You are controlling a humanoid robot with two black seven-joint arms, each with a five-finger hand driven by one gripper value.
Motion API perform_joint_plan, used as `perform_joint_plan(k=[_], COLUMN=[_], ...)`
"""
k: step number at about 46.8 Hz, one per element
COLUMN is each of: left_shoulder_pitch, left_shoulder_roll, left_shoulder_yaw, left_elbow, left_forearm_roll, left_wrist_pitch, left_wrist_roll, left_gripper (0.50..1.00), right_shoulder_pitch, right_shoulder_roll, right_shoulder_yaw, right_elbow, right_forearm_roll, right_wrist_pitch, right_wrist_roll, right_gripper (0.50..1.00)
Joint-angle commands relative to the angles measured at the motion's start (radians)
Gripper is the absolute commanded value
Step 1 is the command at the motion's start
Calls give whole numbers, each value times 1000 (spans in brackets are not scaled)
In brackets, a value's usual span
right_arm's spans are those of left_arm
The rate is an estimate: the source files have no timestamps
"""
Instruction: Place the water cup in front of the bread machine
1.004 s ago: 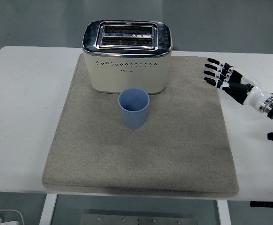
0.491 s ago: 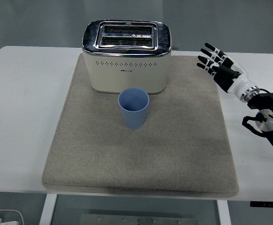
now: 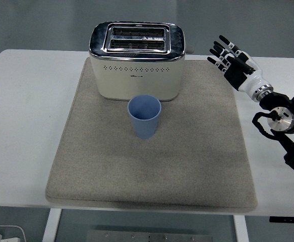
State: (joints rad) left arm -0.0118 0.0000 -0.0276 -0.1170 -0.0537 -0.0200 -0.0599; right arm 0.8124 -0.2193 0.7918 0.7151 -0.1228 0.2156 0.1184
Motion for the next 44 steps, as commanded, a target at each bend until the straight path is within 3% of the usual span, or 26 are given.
perform_joint_plan(k=[1, 13, 31, 44], left_shoulder_pitch=[0, 1, 1, 1], left_shoulder_roll=[0, 0, 0, 0], left_shoulder_yaw=[0, 0, 0, 0], left_elbow=[0, 0, 0, 0], left_forearm_roll=[0, 0, 0, 0], left_wrist_pitch=[0, 0, 0, 0], left_wrist_roll=[0, 0, 0, 0], left_gripper=[1000, 1000, 1000, 1000], right_shoulder_pitch=[21, 36, 39, 41], right_shoulder_roll=[14, 17, 11, 5], right_shoulder_yaw=[6, 7, 9, 10], right_elbow=[-16, -51, -95, -118], right_forearm_roll=[31, 43, 38, 40], right_wrist_pitch=[-19, -25, -22, -21], right_wrist_roll=[-16, -14, 55, 73], right_gripper=[928, 928, 930, 930])
